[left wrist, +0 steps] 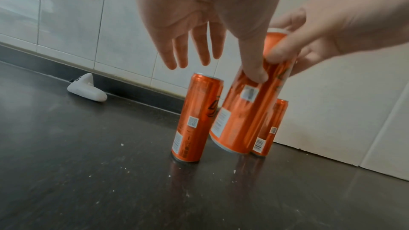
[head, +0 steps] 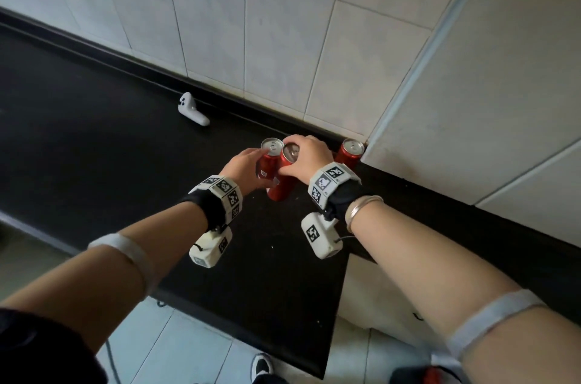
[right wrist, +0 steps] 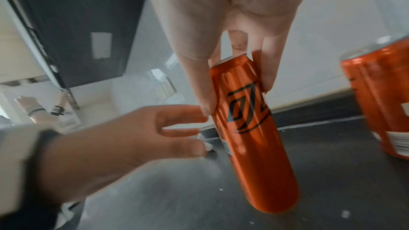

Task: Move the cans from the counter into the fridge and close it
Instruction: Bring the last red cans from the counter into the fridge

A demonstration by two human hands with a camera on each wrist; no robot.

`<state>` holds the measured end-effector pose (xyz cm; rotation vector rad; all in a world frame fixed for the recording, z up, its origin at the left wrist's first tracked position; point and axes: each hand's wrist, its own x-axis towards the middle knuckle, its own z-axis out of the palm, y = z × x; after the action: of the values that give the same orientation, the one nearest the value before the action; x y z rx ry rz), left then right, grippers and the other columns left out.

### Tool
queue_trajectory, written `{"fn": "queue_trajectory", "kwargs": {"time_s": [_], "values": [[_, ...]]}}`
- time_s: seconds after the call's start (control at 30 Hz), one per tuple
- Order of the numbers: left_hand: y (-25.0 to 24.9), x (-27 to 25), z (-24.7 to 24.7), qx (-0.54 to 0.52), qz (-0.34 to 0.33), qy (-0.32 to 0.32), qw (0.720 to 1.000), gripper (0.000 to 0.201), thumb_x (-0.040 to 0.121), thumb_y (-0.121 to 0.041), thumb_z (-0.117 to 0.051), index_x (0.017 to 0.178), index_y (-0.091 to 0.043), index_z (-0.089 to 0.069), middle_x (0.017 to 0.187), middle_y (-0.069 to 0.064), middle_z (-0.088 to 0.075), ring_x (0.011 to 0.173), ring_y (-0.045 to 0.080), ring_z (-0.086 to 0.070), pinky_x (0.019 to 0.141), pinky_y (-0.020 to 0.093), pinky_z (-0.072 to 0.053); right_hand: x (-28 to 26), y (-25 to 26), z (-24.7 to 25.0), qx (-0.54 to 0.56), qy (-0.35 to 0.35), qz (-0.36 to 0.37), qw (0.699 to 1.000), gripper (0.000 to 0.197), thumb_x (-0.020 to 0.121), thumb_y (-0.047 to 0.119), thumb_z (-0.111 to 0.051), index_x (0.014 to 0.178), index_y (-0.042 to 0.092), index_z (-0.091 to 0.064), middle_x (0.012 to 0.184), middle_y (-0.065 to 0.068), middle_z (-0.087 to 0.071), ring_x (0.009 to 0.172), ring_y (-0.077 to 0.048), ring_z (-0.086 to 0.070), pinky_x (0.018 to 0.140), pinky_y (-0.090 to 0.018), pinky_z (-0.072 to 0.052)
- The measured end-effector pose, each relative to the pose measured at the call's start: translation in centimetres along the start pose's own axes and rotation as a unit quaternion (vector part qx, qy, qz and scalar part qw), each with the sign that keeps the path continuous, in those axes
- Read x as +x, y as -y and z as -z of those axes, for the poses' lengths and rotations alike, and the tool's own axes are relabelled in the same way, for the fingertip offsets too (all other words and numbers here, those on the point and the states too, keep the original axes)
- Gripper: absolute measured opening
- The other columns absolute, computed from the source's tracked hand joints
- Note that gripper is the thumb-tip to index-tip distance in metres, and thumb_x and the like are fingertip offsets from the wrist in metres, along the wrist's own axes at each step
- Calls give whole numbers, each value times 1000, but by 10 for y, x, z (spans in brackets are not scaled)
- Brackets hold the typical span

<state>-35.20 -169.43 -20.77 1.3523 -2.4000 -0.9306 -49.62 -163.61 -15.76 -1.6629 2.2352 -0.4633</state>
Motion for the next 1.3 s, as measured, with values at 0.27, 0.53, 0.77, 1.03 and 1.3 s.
{"fn": "queue_trajectory", "kwargs": {"time_s": [0.27,0.53,0.77,1.03,1.3], "values": [[11,-20,16,-131,0,-33,991,84,62,-21,-84,134,-22,-41,119,1,-63,112,17,-57,86,20,-40,-23,61,6,50,-32,63,996,63,69,33,-80,127,29,-55,121,0,-61,111,-19,-57,95,-31,-45],[34,-32,40,-142,24,-81,986,77,62,-19,-84,129,-20,-46,120,1,-62,115,16,-55,90,20,-37,3,48,-17,157,-34,23,987,36,93,34,-55,124,16,-58,123,-5,-62,113,-20,-59,97,-29,-45],[59,-30,41,-140,64,-75,985,75,61,-18,-84,127,-20,-47,122,0,-61,117,15,-54,95,22,-37,44,17,-55,73,-7,-86,994,75,78,33,-74,141,17,-37,142,-9,-44,129,-26,-45,105,-36,-37],[77,-20,37,-123,88,-49,987,76,62,-19,-84,127,-20,-46,124,0,-60,120,15,-53,101,26,-37,74,16,-90,74,11,-132,988,72,78,18,-75,138,23,-36,135,-11,-42,122,-30,-49,98,-39,-42],[66,-15,43,-112,45,-13,993,77,61,-21,-84,128,-20,-46,123,2,-61,118,17,-55,97,24,-38,37,13,-76,52,-61,-145,986,58,75,25,-77,125,24,-49,117,-8,-54,110,-28,-56,85,-32,-43]]}}
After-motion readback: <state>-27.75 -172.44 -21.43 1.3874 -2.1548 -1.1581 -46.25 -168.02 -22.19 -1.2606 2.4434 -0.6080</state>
